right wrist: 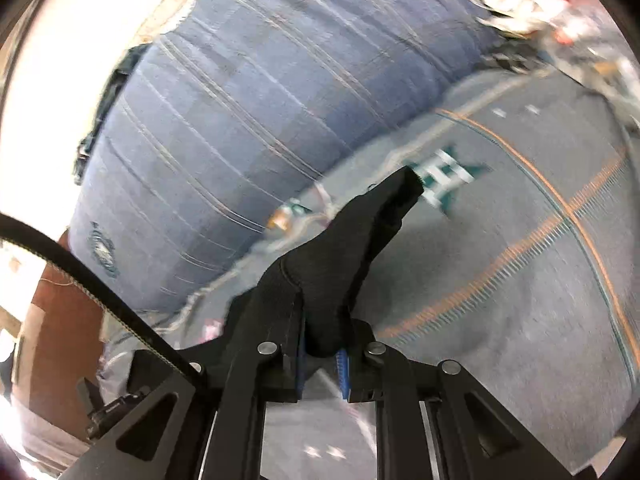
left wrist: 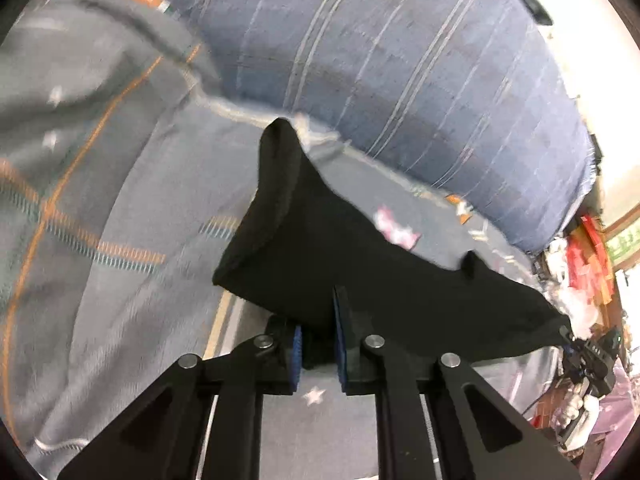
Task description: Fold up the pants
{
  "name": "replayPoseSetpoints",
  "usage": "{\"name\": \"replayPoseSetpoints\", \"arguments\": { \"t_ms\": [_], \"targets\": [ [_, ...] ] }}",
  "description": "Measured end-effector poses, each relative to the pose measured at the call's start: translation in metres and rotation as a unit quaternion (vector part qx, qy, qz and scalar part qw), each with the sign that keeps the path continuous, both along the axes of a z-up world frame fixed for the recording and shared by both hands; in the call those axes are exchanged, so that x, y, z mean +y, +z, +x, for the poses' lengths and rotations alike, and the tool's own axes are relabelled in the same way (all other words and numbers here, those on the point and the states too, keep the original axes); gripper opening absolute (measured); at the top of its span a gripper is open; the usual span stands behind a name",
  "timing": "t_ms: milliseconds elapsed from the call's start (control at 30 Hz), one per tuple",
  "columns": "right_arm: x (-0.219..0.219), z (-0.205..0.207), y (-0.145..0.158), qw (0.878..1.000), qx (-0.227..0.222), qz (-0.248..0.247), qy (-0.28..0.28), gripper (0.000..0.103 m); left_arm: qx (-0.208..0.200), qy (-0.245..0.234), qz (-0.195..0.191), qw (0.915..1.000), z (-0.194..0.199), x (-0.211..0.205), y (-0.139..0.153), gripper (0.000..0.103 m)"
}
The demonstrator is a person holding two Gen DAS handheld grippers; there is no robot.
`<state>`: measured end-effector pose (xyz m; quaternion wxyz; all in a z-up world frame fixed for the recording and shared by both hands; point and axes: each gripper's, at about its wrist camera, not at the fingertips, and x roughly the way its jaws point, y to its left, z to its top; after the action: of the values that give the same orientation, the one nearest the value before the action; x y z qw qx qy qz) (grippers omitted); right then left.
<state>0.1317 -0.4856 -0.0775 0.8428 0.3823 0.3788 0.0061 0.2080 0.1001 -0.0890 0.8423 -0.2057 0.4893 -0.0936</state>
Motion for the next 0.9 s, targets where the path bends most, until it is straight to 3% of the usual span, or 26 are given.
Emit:
{"name": "replayPoseSetpoints", "arguments": {
  "t_ms": [100, 133, 200, 333, 400, 500, 567, 667, 733, 800, 833, 900],
  "targets": [
    [-0.011, -0.009, -0.042, 0.997, 0.066, -0.018, -0.025, 0.019, 0.032, 0.006, -0.014, 0.9993, -0.001, 0.01, -0.025, 0.021],
    [-0.014, -0.013, -0.052, 0.994, 0.089, -0.04, -0.04, 0.024, 0.035, 0.011, -0.026, 0.999, -0.003, 0.015, -0.029, 0.023],
    [-0.021, -0.022, -0.055, 0.989, 0.111, -0.074, -0.069, 0.025, 0.021, 0.023, -0.038, 0.9988, -0.01, 0.024, -0.026, 0.025],
    [-0.019, -0.047, -0.013, 0.972, 0.092, -0.183, -0.119, 0.042, -0.027, 0.07, -0.059, 0.9954, -0.022, 0.05, -0.016, 0.043],
    [-0.002, -0.046, 0.015, 0.967, 0.067, -0.221, -0.107, 0.042, -0.039, 0.093, -0.101, 0.9897, -0.019, 0.063, -0.025, 0.044],
    [0.055, -0.022, 0.05, 0.975, 0.022, -0.22, -0.023, 0.046, -0.046, 0.097, -0.158, 0.9816, -0.016, 0.066, -0.045, 0.044],
    [0.1, 0.001, 0.06, 0.978, 0.007, -0.201, 0.051, 0.056, -0.063, 0.074, -0.187, 0.9775, -0.019, 0.059, -0.054, 0.047],
    [0.19, 0.043, 0.062, 0.971, 0.003, -0.159, 0.178, 0.056, -0.057, 0.044, -0.195, 0.978, -0.02, 0.046, -0.058, 0.047],
    [0.254, 0.068, 0.057, 0.957, 0.012, -0.141, 0.255, 0.056, -0.053, 0.023, -0.165, 0.9846, -0.02, 0.041, -0.051, 0.047],
    [0.322, 0.095, 0.05, 0.934, 0.025, -0.139, 0.327, 0.056, -0.054, 0.014, -0.132, 0.9896, -0.02, 0.033, -0.046, 0.047],
    [0.357, 0.106, 0.046, 0.922, 0.029, -0.149, 0.356, 0.056, -0.053, 0.009, -0.131, 0.9899, -0.02, 0.034, -0.046, 0.047],
    [0.432, 0.129, 0.033, 0.886, 0.055, -0.179, 0.425, 0.056, -0.045, 0.002, -0.144, 0.9886, -0.02, 0.036, -0.05, 0.045]
  ]
}}
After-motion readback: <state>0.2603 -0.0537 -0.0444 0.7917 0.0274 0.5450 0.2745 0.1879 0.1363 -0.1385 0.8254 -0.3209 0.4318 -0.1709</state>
